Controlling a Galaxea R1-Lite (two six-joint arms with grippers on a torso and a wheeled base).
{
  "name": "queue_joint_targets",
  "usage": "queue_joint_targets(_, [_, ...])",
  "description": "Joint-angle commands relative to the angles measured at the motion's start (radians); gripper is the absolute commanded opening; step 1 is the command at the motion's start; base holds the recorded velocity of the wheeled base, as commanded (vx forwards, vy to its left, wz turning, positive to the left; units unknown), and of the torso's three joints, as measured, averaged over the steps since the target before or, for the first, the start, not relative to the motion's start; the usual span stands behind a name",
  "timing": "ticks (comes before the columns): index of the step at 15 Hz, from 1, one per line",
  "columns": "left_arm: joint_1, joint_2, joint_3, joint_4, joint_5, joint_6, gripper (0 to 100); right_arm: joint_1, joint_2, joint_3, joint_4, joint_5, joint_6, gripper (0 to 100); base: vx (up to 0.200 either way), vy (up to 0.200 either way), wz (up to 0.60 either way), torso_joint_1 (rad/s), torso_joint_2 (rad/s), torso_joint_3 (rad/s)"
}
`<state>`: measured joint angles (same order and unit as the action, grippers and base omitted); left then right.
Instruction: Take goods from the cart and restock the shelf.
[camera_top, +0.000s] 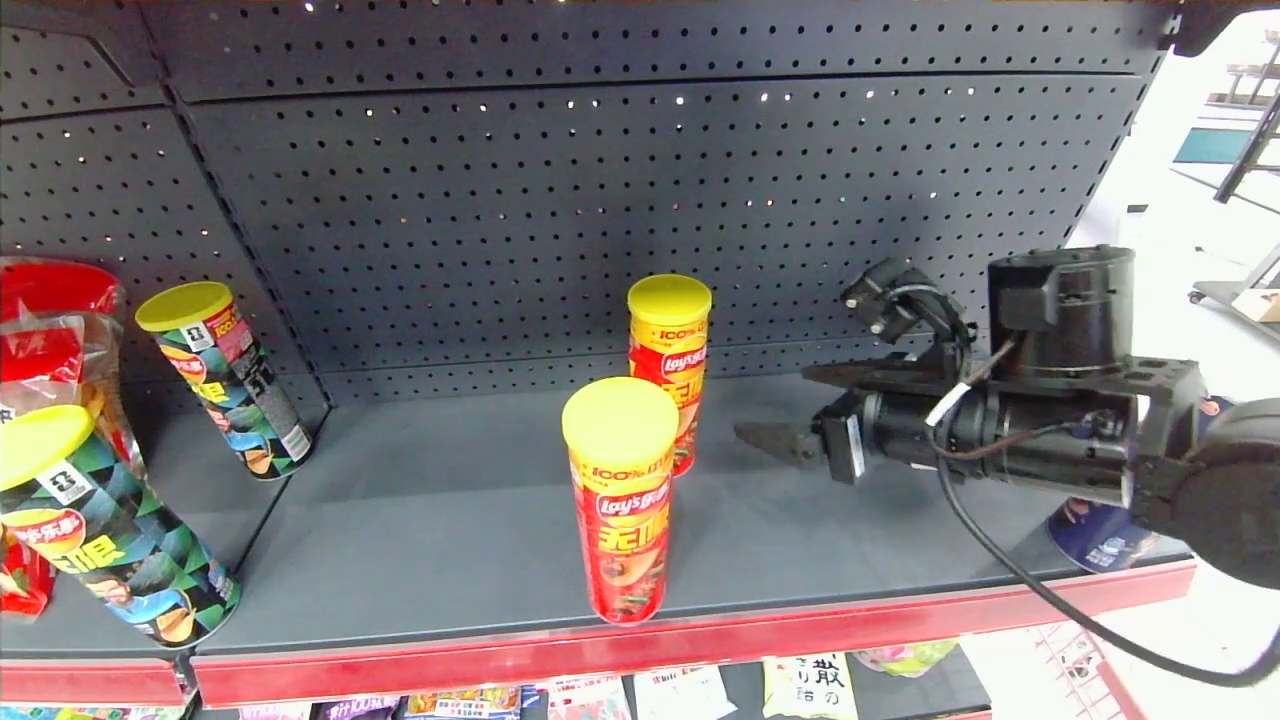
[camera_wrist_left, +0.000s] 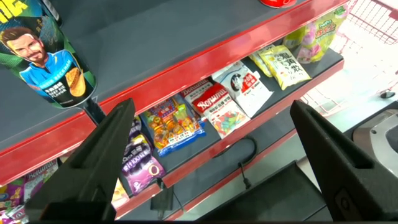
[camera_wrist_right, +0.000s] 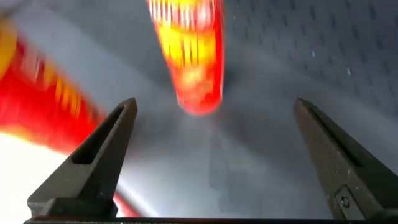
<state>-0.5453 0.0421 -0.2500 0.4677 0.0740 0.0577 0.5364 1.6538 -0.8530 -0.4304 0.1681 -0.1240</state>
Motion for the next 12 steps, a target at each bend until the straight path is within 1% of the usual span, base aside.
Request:
queue_joint_targets(1, [-0.001,0.013,0.000,0.000,-0.002,-0.001,100,-0.006,-0.210,0.144,0.052,-0.009,0.000,100,0.000,0.000,0.00,0.000,0.00,0.000])
queue_joint_targets(2, [-0.001,0.019,0.001,-0.001,-0.003,-0.001,100,-0.004,-0.267,0.163,0.087,-0.019,0.000,100,0.000,0.000,0.00,0.000,0.00,0.000])
queue_joint_targets(4, [-0.001,0.033,0.003,-0.006,-0.008,-0.001,100,0.001,-0.430,0.196,0.220,-0.024,0.000,100,0.000,0.000,0.00,0.000,0.00,0.000])
queue_joint_targets(5, [-0.001,0.033,0.003,-0.007,-0.008,-0.001,100,0.001,-0.476,0.207,0.263,-0.024,0.000,100,0.000,0.000,0.00,0.000,0.00,0.000])
queue_joint_targets(8, [-0.001,0.038,0.003,-0.007,-0.008,-0.001,100,-0.001,-0.787,0.246,0.559,-0.022,0.000,100,0.000,0.000,0.00,0.000,0.00,0.000])
queue_joint_targets(9, [-0.001,0.050,0.003,-0.007,-0.008,-0.001,100,-0.001,-0.941,0.241,0.736,-0.021,0.000,100,0.000,0.000,0.00,0.000,0.00,0.000])
queue_joint_targets(10, [-0.002,0.055,0.003,-0.007,-0.010,-0.001,100,-0.001,-1.016,0.235,0.829,-0.021,0.000,100,0.000,0.000,0.00,0.000,0.00,0.000])
queue_joint_targets(11, [-0.004,0.067,0.003,-0.007,-0.014,-0.001,100,-0.004,-1.158,0.229,0.975,-0.022,0.000,100,0.000,0.000,0.00,0.000,0.00,0.000])
queue_joint_targets(12, [-0.004,0.068,0.003,-0.007,-0.022,-0.001,100,-0.006,-1.238,0.224,1.041,-0.024,0.000,100,0.000,0.000,0.00,0.000,0.00,0.000])
